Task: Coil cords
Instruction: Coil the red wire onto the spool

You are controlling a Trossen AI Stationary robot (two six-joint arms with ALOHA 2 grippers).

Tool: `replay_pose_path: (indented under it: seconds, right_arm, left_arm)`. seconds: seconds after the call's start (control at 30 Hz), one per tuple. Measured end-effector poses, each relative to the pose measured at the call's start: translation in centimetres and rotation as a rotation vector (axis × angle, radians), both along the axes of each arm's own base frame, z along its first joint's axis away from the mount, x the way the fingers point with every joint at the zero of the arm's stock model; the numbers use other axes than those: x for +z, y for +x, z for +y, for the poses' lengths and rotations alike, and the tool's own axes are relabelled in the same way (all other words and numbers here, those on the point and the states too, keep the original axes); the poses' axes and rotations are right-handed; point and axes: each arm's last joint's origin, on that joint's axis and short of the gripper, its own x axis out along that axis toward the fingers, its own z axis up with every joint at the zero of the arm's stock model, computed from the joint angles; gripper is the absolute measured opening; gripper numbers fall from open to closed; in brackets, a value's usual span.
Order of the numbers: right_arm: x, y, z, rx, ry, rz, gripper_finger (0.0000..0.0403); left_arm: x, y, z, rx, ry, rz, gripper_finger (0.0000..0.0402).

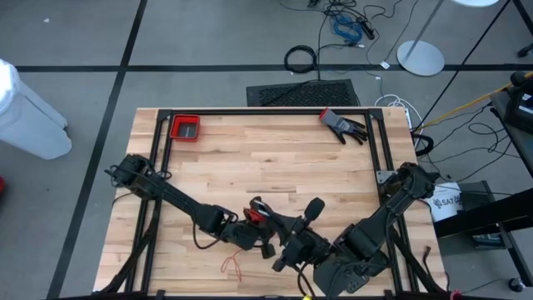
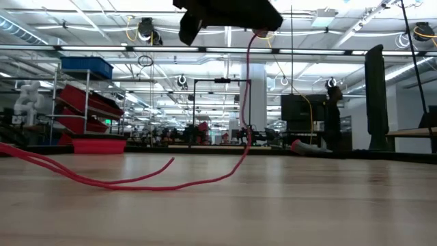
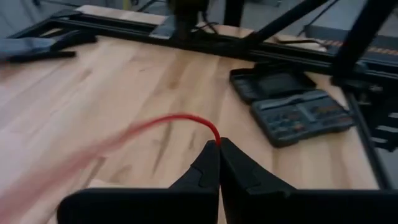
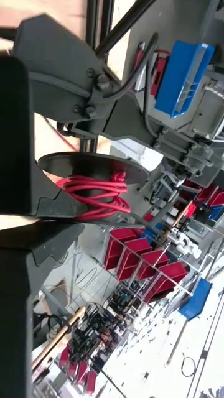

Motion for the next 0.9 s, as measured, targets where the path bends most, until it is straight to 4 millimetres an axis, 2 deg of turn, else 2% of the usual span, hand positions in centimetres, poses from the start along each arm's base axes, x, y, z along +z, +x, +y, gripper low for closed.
replay_pose_path:
  seconds: [0.33, 0.67, 0.77, 0.9]
  right_arm:
    - [0.0, 0.4, -0.4, -0.036, -0.05, 0.024, 0.0]
    - [1.4, -2.3, 0.8, -0.146, -0.118, 0.018, 0.0]
    - [1.4, -2.7, 1.2, -0.152, -0.143, 0.032, 0.0]
    - [1.6, -3.0, 1.4, -0.148, -0.138, 0.027, 0.0]
  left_arm:
    - [0.1, 0.1, -0.7, -0.197, -0.084, 0.021, 0.0]
    - [0.0, -0.4, -1.9, -0.477, -0.162, 0.079, 0.0001]
    - [0.1, -0.7, -2.7, -0.511, -0.122, 0.064, 0.0018]
    - [0.5, -1.1, -3.6, -0.529, -0.072, 0.008, 0.007]
